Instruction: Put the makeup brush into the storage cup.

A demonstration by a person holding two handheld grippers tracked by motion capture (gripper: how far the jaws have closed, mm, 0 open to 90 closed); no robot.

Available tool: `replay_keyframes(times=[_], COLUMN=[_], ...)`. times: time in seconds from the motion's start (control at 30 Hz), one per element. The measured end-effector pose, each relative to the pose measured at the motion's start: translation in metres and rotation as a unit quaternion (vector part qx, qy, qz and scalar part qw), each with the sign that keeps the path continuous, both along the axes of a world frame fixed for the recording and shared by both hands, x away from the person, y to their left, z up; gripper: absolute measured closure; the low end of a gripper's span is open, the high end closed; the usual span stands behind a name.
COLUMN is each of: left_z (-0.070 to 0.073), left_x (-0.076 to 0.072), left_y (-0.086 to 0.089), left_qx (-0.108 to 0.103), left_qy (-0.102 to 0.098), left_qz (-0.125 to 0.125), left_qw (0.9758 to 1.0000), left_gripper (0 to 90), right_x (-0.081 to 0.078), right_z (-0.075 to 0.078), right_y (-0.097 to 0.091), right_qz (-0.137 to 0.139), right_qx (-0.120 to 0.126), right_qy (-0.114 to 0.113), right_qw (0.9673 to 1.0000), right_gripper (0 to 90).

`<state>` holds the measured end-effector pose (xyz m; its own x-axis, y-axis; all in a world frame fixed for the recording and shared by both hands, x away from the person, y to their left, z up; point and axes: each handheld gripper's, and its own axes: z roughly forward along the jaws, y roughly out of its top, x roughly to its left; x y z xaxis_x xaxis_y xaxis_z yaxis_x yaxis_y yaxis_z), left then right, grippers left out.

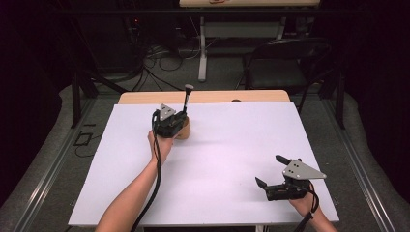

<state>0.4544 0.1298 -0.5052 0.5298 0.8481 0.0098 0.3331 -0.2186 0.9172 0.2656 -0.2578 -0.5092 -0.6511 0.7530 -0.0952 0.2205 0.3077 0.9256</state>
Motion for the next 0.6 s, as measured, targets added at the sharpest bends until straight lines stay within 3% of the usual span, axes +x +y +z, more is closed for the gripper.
replay_keyframes(times=[0.6], left_z=[-0.0077], left_x=[0.0046], left_y=[-0.0028], left_qx=[0.004], left_qy=[0.011], left_qz=[0.003], left_qw=[0.9999], left_gripper=[79.2], right_x=[0.0000], right_z=[0.0000], right_y=[-0.0001], right_qz=[0.000], right_qx=[-0.001], right_qy=[0.000], right_qw=[1.0000], right_gripper=[0.1])
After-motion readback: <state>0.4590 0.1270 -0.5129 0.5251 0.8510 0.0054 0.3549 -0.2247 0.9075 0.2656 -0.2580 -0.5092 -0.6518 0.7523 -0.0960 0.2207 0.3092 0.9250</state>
